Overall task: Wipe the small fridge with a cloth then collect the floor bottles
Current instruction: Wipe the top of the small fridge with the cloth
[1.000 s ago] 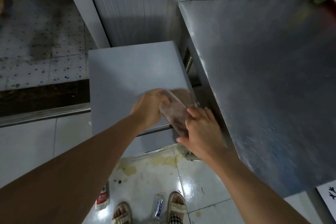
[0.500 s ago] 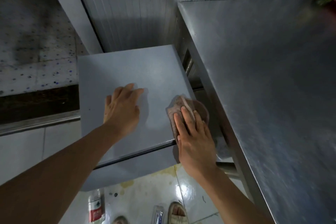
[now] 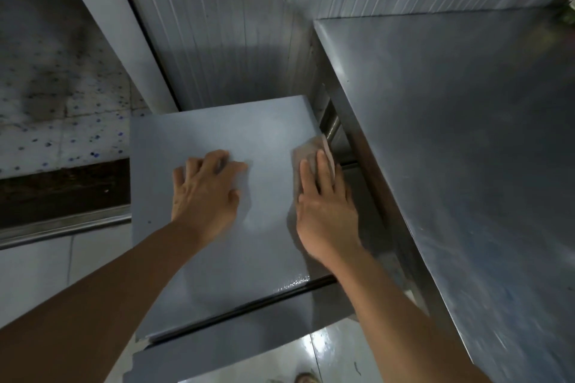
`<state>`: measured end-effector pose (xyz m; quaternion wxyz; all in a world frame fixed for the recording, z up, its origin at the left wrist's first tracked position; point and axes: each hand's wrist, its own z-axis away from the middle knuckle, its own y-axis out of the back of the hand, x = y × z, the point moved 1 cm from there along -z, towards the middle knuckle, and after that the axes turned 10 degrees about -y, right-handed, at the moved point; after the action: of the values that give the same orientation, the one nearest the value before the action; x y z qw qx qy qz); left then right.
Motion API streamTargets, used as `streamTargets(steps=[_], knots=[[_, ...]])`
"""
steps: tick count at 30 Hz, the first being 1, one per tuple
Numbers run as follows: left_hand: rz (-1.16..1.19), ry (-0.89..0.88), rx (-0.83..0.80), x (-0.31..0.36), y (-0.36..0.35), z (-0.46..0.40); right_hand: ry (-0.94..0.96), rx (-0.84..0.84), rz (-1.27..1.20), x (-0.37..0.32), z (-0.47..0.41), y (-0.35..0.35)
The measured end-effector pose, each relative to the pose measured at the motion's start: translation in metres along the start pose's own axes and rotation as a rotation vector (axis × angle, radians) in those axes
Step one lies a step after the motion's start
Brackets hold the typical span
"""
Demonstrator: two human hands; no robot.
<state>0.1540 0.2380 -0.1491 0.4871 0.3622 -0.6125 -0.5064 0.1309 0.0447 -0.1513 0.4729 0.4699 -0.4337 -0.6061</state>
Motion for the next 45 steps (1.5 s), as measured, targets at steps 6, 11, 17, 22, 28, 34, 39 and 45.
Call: streamTargets(steps=[6, 11, 17, 22, 28, 34, 39, 45], knots=[[-0.02, 0.095, 0.041, -0.033, 0.004, -0.028, -0.062, 0.02, 0.049, 0.003, 0.012, -0.001], [-0.041, 0.067, 0.062, -0.048, 0.003, -0.035, -0.054, 0.118, 0.035, -0.021, -0.065, -0.001], [-0.027, 0.006, 0.148, -0.053, 0.001, -0.034, 0.035, 0.161, 0.004, -0.041, -0.151, 0.009], [-0.008, 0.019, 0.107, -0.052, 0.002, -0.034, 0.108, 0.186, -0.004, -0.046, -0.173, 0.013], [0.131, 0.128, 0.207, -0.07, 0.016, -0.006, 0.214, 0.113, 0.037, -0.114, -0.137, -0.002], [0.235, 0.431, 0.197, -0.092, 0.024, 0.031, 0.452, 0.054, -0.017, -0.172, -0.102, -0.012], [0.409, 0.448, 0.192, -0.089, 0.021, 0.036, 0.282, 0.195, 0.125, -0.073, -0.118, 0.005], [0.532, 0.397, 0.276, -0.094, 0.015, 0.046, 0.168, 0.183, 0.073, -0.087, -0.119, 0.004]])
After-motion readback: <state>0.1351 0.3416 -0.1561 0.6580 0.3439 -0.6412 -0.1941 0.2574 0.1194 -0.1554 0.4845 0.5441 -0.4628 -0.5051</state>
